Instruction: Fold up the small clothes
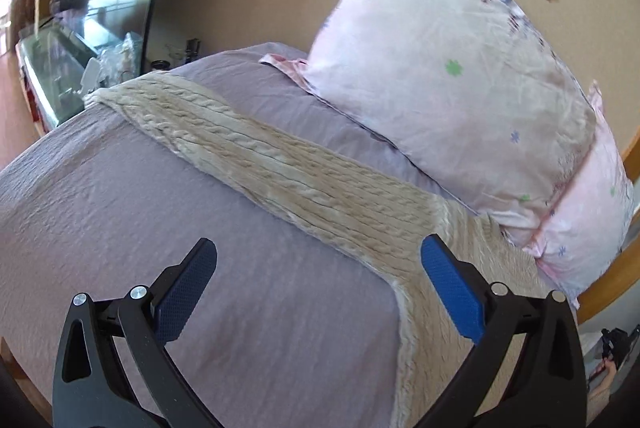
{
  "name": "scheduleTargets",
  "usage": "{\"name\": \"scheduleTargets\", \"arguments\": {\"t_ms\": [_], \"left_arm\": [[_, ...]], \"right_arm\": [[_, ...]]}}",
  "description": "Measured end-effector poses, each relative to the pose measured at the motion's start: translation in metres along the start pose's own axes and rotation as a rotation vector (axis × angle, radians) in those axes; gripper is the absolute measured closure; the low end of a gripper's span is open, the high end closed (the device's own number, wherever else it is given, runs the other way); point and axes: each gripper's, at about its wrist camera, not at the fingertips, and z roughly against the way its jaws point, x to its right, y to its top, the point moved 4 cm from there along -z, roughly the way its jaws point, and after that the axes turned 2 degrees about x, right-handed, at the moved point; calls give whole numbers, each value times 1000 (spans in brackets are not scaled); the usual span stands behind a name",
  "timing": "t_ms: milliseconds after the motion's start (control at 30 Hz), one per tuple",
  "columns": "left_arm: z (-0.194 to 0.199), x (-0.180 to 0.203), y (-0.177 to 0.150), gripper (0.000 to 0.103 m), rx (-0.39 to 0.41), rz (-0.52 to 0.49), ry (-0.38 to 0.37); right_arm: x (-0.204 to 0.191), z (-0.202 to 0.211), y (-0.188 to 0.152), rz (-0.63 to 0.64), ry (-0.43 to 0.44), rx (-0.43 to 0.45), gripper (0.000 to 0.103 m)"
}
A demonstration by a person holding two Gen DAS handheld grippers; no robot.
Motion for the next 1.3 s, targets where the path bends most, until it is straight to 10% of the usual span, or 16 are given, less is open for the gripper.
{"name": "scheduleTargets", "arguments": {"t_ms": [200,367,500,700,833,967,1067,1200,1300], "left_arm": [[-17,-59,16,1,-18,239,7],[-26,-80,33,2,-7,328,15],[-40,-101,55,21,-1,383,48],[-55,-133,82,41,26,507,91],[-66,-137,92,94,-11,520,137],[-49,-49,108,96,63,239,53],[-36,80,84,96,58,-106,-150],[-34,237,-30,96,-124,-531,-453],[-55,291,-127,95,-360,-726,-544]], "right_arm": [[-238,57,-139,492,510,-157,97],[-310,75,-285,764,705,-472,74],[-298,80,-250,686,695,-353,29],[-249,71,-184,559,584,-291,22],[-227,55,-171,498,557,-300,22],[-219,52,-161,485,551,-280,22],[-217,49,-156,452,566,-278,22],[-212,36,-161,373,591,-340,21],[-201,17,-167,311,554,-417,22]]}}
